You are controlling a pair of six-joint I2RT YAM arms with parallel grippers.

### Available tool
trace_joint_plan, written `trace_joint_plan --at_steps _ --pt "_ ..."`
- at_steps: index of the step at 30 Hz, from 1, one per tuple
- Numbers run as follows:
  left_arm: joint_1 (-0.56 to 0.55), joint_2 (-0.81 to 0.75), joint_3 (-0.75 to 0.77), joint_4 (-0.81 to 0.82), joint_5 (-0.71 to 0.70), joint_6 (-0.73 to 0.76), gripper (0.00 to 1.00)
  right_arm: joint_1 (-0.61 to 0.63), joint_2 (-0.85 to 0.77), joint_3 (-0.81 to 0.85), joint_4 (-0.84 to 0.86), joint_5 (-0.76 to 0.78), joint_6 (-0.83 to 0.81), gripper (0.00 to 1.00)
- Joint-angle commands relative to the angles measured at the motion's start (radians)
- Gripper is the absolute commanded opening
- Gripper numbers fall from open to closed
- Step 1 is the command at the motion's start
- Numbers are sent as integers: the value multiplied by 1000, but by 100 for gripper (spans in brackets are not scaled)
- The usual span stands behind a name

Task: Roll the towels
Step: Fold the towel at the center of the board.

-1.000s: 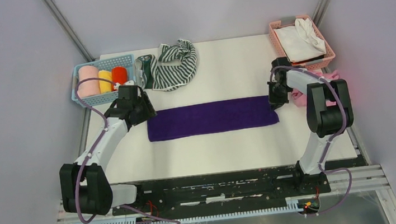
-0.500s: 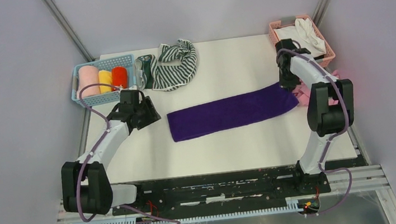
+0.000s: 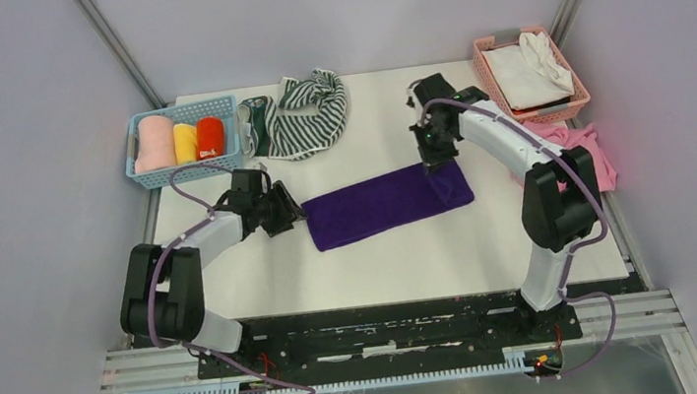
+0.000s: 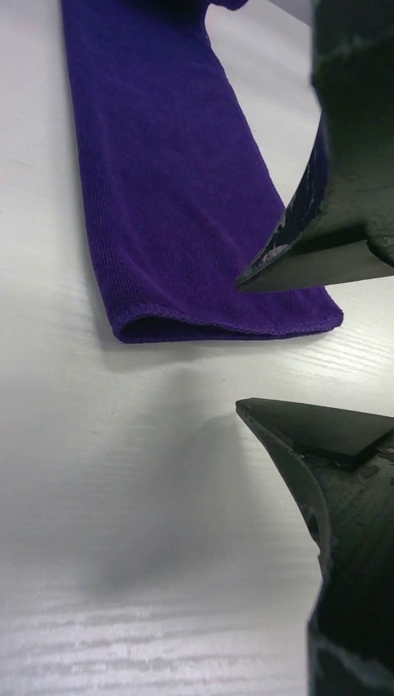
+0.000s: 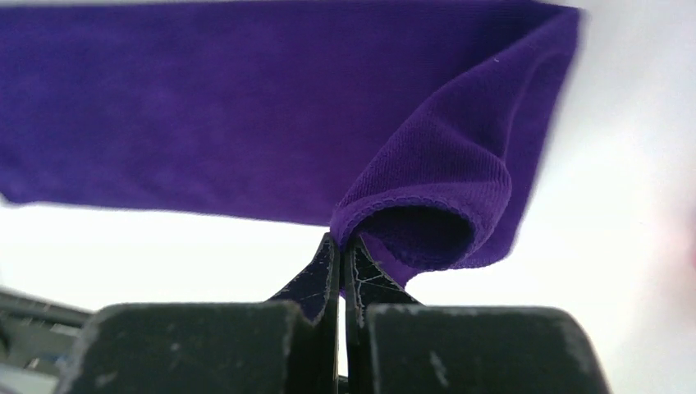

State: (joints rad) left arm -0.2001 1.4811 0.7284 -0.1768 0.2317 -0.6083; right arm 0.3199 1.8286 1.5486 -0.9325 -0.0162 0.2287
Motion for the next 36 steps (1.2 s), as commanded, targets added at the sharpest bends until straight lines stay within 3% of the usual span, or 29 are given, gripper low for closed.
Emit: trace_joint_plan --at_steps 1,8,18,26,36 --pt "-16 30 -27 114 39 -60 55 115 5 57 19 -184 71 1" --pt "-40 65 -48 144 31 -67 40 280 110 160 29 -219 144 1" --pt "-66 83 -56 153 15 -67 22 409 262 350 40 -227 213 2" --pt "-80 89 -54 153 5 -67 17 441 347 459 23 -223 234 3" --pt "-82 69 -56 132 -37 -59 18 459 462 457 91 -286 271 7"
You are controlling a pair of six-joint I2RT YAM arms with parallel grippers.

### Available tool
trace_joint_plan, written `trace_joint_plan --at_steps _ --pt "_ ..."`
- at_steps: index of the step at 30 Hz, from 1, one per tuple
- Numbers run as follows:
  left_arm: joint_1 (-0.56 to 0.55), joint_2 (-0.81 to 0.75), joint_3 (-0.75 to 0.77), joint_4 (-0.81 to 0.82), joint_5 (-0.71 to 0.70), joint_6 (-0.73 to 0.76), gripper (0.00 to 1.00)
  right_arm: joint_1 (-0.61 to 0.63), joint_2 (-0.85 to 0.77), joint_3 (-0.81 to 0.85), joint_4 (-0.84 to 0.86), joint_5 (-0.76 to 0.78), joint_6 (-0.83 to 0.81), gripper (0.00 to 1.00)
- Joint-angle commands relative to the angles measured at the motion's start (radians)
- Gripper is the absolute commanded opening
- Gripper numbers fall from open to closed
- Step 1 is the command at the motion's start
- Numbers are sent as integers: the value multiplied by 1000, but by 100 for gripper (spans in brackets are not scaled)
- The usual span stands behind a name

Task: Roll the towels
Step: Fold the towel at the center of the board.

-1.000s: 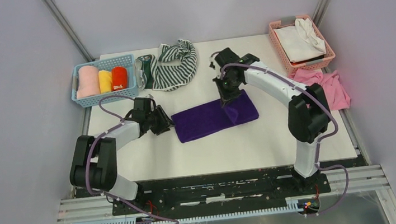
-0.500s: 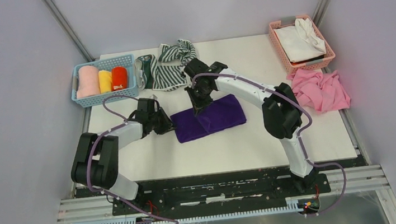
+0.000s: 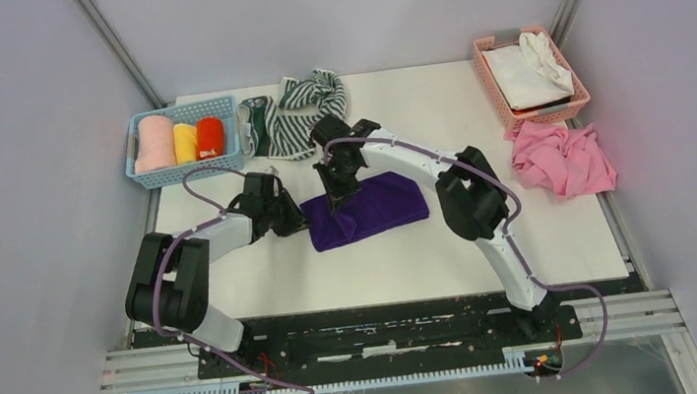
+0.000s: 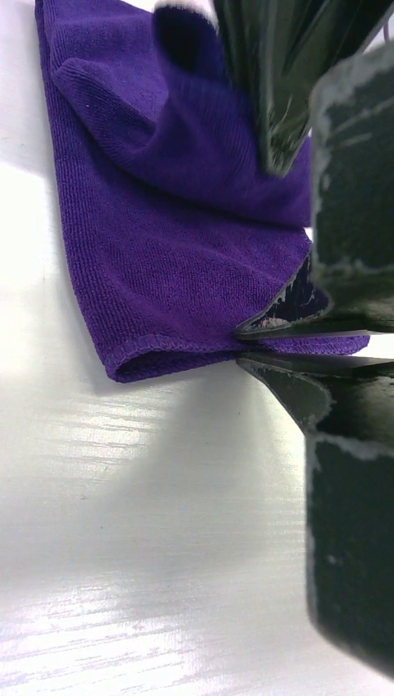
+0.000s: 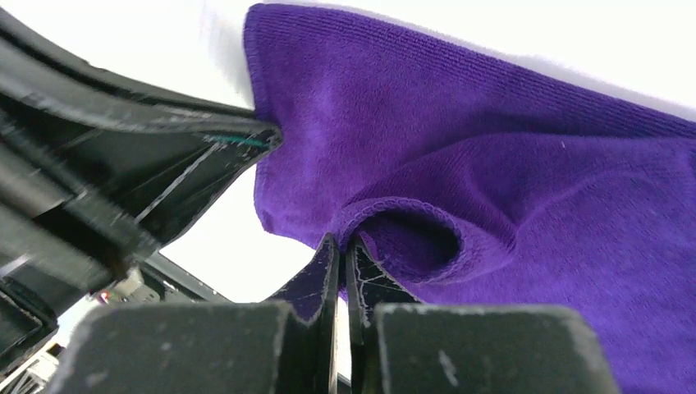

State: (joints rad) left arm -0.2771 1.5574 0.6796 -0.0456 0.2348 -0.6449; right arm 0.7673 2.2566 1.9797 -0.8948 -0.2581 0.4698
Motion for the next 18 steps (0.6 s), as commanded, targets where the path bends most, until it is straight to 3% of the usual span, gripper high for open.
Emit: trace_joint_plan --at_steps 1,4,11,18 --pt "-6 -11 -8 1 -43 -22 18 12 40 25 65 -54 36 7" --pt "-8 -13 -9 -2 -47 -22 18 13 46 32 96 -83 56 9" --pt "-14 -34 -19 -9 -80 -31 19 14 38 18 119 -210 47 26" --pt "-14 -124 -40 -49 -165 -50 24 9 -105 -25 135 -320 -45 42"
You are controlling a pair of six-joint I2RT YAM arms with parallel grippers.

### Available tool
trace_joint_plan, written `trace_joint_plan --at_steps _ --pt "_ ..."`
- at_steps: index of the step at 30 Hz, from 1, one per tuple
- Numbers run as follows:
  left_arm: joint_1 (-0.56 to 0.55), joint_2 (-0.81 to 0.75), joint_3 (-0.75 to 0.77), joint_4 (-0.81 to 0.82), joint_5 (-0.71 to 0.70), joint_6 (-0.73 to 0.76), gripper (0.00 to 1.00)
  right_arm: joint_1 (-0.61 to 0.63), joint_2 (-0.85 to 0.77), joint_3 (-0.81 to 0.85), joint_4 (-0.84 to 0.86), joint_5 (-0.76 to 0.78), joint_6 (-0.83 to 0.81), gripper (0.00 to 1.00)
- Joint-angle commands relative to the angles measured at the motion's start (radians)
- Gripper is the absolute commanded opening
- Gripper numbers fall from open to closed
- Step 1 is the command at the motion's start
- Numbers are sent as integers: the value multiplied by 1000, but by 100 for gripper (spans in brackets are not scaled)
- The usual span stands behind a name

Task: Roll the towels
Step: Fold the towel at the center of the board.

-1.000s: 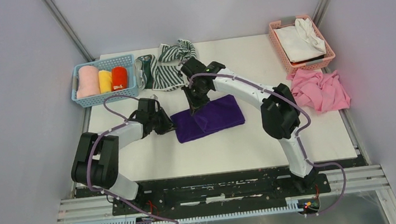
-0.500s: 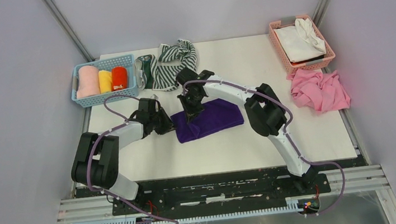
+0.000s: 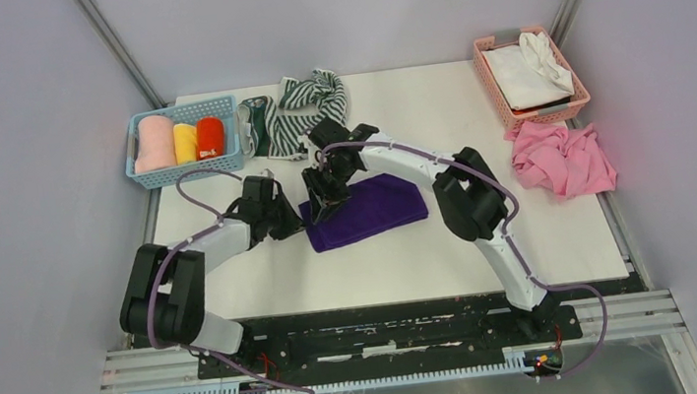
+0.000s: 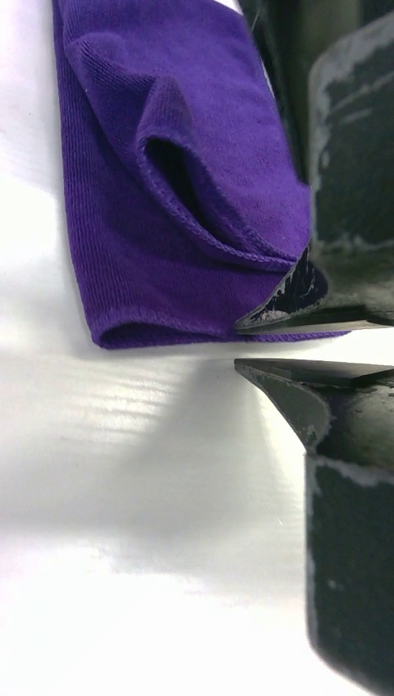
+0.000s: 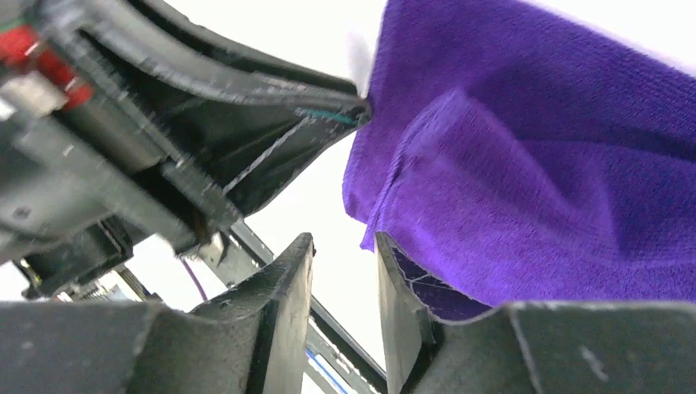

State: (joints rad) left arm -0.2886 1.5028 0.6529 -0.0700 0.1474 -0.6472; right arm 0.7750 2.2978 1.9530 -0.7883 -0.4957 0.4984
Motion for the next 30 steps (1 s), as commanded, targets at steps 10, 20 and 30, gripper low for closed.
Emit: trace_joint_plan --at_steps 10,20,30 --pt "-41 -203 58 -94 -96 -41 46 -234 -503 -455 122 143 -176 48" --pt "-86 -27 179 -35 -36 12 53 -412 -629 -758 252 159 -208 52" --pt "-88 93 232 -43 2 45 54 -450 -646 -820 291 135 -205 52"
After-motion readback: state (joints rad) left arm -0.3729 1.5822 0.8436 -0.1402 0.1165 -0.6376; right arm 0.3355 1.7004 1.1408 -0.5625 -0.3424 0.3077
